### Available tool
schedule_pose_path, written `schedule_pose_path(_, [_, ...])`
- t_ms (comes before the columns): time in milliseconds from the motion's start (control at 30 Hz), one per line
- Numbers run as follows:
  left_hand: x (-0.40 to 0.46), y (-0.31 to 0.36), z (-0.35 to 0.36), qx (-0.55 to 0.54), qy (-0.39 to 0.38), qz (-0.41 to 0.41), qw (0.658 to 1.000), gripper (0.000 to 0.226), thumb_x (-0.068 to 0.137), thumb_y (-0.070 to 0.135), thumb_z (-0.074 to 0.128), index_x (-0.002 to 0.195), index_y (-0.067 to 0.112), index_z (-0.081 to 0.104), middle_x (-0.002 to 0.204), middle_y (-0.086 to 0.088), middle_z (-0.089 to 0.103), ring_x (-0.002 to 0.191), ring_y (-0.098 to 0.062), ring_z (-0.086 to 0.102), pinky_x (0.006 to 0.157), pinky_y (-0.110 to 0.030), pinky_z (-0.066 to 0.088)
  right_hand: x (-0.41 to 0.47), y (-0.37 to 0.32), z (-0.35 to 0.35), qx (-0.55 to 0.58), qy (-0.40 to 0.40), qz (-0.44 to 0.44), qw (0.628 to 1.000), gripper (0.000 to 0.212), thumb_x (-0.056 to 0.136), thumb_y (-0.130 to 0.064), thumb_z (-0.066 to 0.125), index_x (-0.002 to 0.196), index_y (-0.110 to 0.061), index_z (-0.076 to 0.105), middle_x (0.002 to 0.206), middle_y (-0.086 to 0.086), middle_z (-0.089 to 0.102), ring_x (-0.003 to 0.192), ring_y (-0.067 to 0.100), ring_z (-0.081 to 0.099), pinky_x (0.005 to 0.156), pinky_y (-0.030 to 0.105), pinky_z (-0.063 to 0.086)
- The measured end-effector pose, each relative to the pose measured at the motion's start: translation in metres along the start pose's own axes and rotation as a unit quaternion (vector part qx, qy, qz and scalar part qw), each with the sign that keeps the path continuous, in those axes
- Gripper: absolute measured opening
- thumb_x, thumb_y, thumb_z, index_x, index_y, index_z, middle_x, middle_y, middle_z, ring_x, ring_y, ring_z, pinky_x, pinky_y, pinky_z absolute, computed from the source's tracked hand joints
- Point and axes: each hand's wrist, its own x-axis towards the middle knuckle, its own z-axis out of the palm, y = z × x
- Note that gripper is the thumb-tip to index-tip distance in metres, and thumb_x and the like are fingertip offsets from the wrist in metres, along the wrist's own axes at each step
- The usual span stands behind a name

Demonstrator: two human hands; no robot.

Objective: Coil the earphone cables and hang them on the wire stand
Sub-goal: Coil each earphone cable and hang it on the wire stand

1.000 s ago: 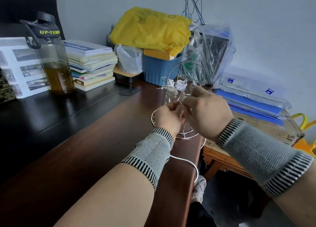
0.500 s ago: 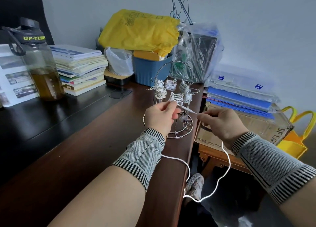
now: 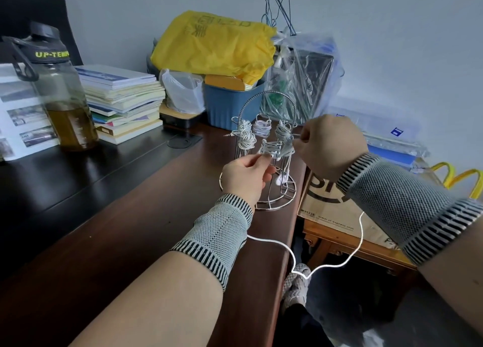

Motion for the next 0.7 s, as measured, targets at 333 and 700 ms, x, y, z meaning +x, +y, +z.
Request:
schedule_pose_path(333, [0.001,0.002,-0.002,-0.04,-0.013,-0.023,0.999,0.019,0.094,0.017,0.06,0.076,0.015,0.066,0.063,0.001,0.07,0.048,-0.005,0.055,0.047,-0.017,0.039,0.02,-0.016,-0.011,-0.016,-0.056,-0.009,0.998,0.02,0.086,-0.026,0.062,0.077,-0.008,0.065,0.073,0.008,0.06,0.071,0.026,0.058,0.063,0.028,0.043])
schedule_pose_path(700, [0.002,-0.003,-0.001,-0.005,-0.004,-0.002,1.0,0.01,0.092,0.021,0.066,0.084,0.017,0.07,0.062,0.005,0.07,0.048,0.0,0.056,0.047,-0.015,0.042,0.014,-0.015,-0.021,0.049,-0.061,0.011,0.997,0.031,0.083,-0.028,0.061,0.068,-0.002,0.064,0.059,0.009,0.056,0.061,0.022,0.054,0.055,0.025,0.038])
